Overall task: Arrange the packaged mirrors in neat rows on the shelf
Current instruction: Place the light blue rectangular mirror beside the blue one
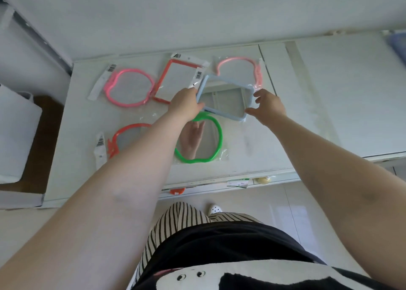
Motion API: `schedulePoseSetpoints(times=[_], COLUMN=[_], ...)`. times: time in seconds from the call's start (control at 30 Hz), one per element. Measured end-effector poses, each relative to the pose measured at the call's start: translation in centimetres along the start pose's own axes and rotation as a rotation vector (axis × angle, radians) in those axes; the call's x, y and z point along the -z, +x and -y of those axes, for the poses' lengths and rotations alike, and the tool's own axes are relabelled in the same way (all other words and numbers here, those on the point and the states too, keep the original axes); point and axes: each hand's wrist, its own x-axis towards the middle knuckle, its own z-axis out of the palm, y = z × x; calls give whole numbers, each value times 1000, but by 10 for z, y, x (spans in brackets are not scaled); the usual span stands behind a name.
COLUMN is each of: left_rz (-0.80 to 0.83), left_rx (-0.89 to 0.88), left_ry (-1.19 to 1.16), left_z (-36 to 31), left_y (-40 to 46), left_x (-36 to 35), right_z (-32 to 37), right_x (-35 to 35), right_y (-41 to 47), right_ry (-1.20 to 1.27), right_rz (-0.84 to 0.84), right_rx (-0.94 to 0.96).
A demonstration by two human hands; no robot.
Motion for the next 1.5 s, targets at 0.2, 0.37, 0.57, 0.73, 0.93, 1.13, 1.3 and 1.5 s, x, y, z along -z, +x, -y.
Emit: schedulePoseSetpoints(times=[0.2, 0.37, 0.57, 0.73, 0.93, 1.13, 1.3, 1.5], left_rz=[48, 20, 6, -8, -219, -121, -2, 49], left_rx=[41, 64, 78, 106, 377, 588, 530, 471], left_ry=[-28, -58, -80, -169, -363, -1202, -1399, -1245], left_z=[-3, -4, -5, -3, -32, -56, -68, -49], left_y=[25, 36, 32, 28, 8, -19, -42, -65], left_x=[-17, -24, -36, -40, -25, -7, 9, 34], right_z=[4, 8, 9, 8, 18, 43, 60, 47], right_x=[-12, -21, -28, -20, -2, 3, 0, 20], right_y=[14, 20, 16, 7, -3, -24, -44, -73], right_ry=[168, 295, 590, 938, 1170, 1263, 1317, 1152], right_rz=[4, -32, -69, -16, -62, -63, -58, -8], right_rx=[-108, -190, -355, -440, -464, -461, -447, -333])
